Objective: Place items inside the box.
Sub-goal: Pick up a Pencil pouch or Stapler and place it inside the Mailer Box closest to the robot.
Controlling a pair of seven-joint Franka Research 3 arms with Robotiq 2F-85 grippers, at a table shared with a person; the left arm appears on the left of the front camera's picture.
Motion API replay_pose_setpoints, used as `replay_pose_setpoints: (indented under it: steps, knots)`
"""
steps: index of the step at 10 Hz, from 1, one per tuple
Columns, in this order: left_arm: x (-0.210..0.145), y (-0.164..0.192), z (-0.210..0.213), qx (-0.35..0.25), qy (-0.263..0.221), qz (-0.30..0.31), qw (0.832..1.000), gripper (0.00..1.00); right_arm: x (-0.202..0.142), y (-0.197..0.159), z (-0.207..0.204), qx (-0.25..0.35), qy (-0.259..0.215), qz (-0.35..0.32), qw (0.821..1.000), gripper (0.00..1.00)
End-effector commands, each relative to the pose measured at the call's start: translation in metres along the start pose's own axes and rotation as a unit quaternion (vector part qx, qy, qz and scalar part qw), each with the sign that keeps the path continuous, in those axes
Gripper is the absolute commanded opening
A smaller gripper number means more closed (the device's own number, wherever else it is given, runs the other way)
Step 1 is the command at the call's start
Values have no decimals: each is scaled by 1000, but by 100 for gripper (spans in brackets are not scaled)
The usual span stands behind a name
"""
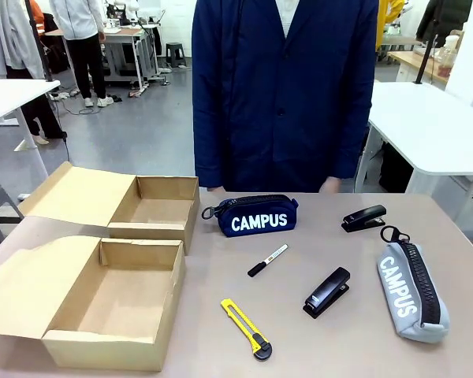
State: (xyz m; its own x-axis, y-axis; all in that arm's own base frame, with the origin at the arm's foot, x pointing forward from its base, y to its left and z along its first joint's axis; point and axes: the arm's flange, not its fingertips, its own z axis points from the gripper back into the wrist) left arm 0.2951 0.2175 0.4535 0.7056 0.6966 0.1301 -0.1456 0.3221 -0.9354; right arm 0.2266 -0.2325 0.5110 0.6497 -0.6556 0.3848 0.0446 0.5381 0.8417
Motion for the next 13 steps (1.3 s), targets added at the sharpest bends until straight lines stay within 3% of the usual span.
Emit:
replay_pose_setpoints:
  steps: [1,3,4,5,6,7,9,10,11,13]
  knots:
    - [4,2,7,2,6,-18,1000,100,1,1,2,9,-2,6,1000,100]
    - [4,2,7,2,6,-18,1000,100,-1,1,1,3,2,-2,1000,100]
    - [4,2,7,2,6,-18,1000,100,-1,20,-30,-20,87,84,992,100]
    - [4,2,7,2,6,-18,1000,100,-2,33,-65,-64,134,129,981,100]
    - [4,2,7,2,6,-18,1000,100,4,33,-85,-84,168,114,976,100]
    - [4,2,7,2,6,-18,1000,100,16,23,-70,-61,169,72,981,100]
    - [4,2,7,2,6,-18,1000,100,21,-14,14,-21,101,3,995,100]
    - [4,2,7,2,6,-18,1000,100,18,-30,57,7,40,-18,999,100]
    - [4,2,7,2,6,-18,1000,100,17,-36,69,-3,11,-40,999,100]
    - [4,2,7,2,6,-18,1000,100,21,-36,57,-8,30,-27,999,100]
